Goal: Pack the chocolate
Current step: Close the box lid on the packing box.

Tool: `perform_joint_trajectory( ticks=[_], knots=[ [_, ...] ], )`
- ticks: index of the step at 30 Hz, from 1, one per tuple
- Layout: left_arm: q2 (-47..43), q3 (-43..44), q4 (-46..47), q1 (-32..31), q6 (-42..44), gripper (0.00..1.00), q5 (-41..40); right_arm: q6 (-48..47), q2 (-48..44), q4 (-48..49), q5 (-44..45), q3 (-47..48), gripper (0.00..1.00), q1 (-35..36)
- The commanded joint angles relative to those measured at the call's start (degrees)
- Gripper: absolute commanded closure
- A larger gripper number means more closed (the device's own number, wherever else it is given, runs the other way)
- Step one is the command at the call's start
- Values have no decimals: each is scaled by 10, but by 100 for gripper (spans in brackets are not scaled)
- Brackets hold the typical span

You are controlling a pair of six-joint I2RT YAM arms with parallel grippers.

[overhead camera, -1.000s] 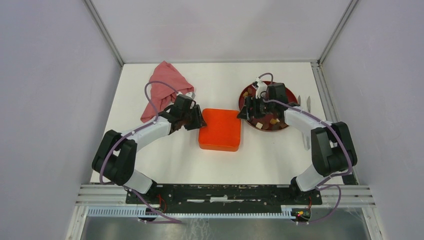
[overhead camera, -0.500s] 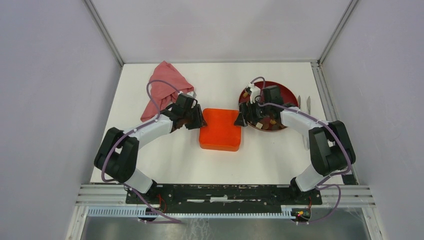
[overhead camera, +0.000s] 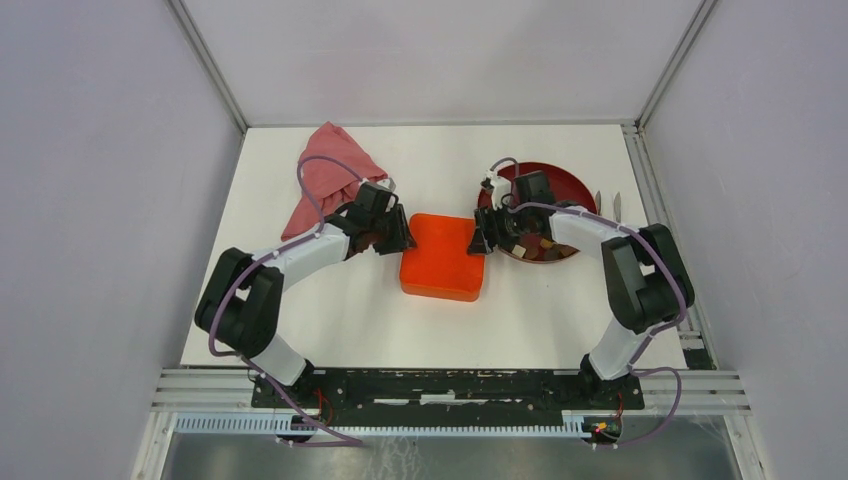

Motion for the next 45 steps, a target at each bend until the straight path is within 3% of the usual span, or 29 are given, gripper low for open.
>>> perform_joint_trajectory(
  ticks=[1, 8, 11, 28, 38, 41, 45],
  knots=[
    [26, -1, -13, -4, 9, 57, -18, -18, 25, -3, -6, 44, 31, 6],
    [32, -12, 11, -5, 19, 54, -24, -46, 61, -25, -6, 82, 52, 15],
    [40, -7, 17, -5, 22, 54, -25, -49, 74, -34, -7, 94, 53, 19],
    [90, 1, -13, -3, -3, 59, -60, -168, 42, -98, 35, 163, 24, 3],
    [98, 9, -24, 2, -4, 60, -60, -267, -4, -112, 3, 193, 21, -15],
    [97, 13, -25, 2, -3, 60, -60, -317, -10, -117, -12, 210, 27, -10],
    [100, 18, -26, 2, -3, 60, -57, -349, 0, -139, 16, 246, 61, 7]
  ],
)
